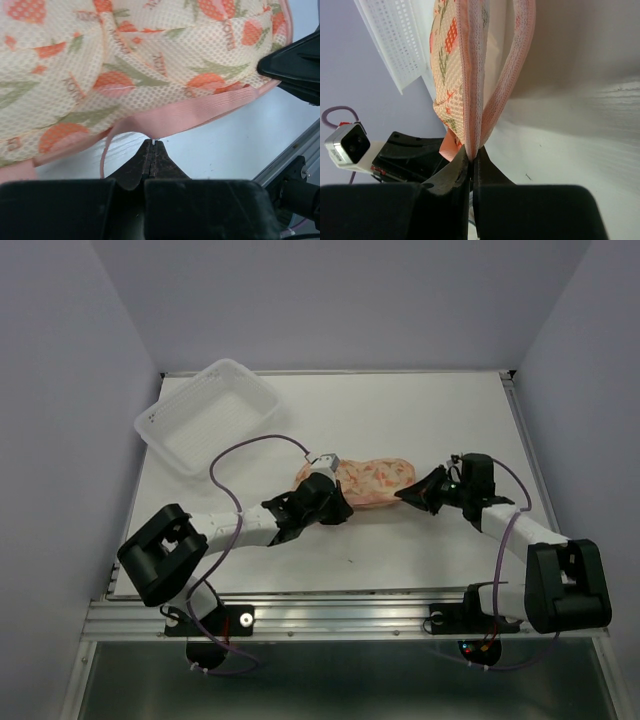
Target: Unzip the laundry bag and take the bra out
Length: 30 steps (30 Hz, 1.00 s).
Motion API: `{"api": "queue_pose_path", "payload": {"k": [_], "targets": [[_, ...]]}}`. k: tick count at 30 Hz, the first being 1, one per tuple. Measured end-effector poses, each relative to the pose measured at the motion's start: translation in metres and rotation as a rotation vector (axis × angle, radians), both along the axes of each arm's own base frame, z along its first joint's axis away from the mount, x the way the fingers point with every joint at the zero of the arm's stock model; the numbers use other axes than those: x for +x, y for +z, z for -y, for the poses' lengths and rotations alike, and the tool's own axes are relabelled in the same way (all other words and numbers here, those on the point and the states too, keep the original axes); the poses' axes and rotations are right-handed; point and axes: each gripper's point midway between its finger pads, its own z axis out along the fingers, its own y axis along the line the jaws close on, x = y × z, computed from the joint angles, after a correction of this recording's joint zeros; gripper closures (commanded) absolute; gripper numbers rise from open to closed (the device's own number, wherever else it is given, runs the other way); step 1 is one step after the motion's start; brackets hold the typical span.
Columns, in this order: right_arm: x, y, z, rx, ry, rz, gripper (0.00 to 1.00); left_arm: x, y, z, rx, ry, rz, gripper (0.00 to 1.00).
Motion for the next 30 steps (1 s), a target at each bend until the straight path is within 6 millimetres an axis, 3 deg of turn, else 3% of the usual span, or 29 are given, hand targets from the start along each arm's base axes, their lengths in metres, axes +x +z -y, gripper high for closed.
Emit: {"api": "queue_pose_path", "payload": {"k": [9,14,15,16,20,22,26,30], "targets": [[0.008,0.004,0.022,0.024,0.0,-0.002,0.99,0.015,-0.01,-0.059,0.041,0.094,0.01,1.0],[0.008,0.001,0.03,0.027,-0.002,-0.017,0.98,0.021,-0.008,-0.078,0.056,0.126,0.024,1.0],[0.008,0.001,0.03,0.025,0.001,-0.018,0.94,0.022,-0.005,-0.079,0.054,0.127,0.031,1.0],[0.007,0.001,0.03,0.024,0.004,-0.018,0.69,0.023,-0.004,-0.079,0.052,0.127,0.035,1.0],[0.011,0.004,0.033,-0.001,0.012,0.002,0.16,0.022,-0.002,-0.079,0.053,0.119,0.039,1.0],[0.015,0.007,0.037,-0.015,0.005,0.018,0.03,0.021,-0.002,-0.079,0.058,0.114,0.034,1.0],[0.017,0.018,0.039,-0.042,0.006,0.066,0.0,0.022,0.006,-0.066,0.051,0.09,0.036,1.0],[0.015,0.031,0.039,-0.046,-0.001,0.104,0.0,0.024,0.023,-0.033,0.015,0.033,0.054,1.0]]}}
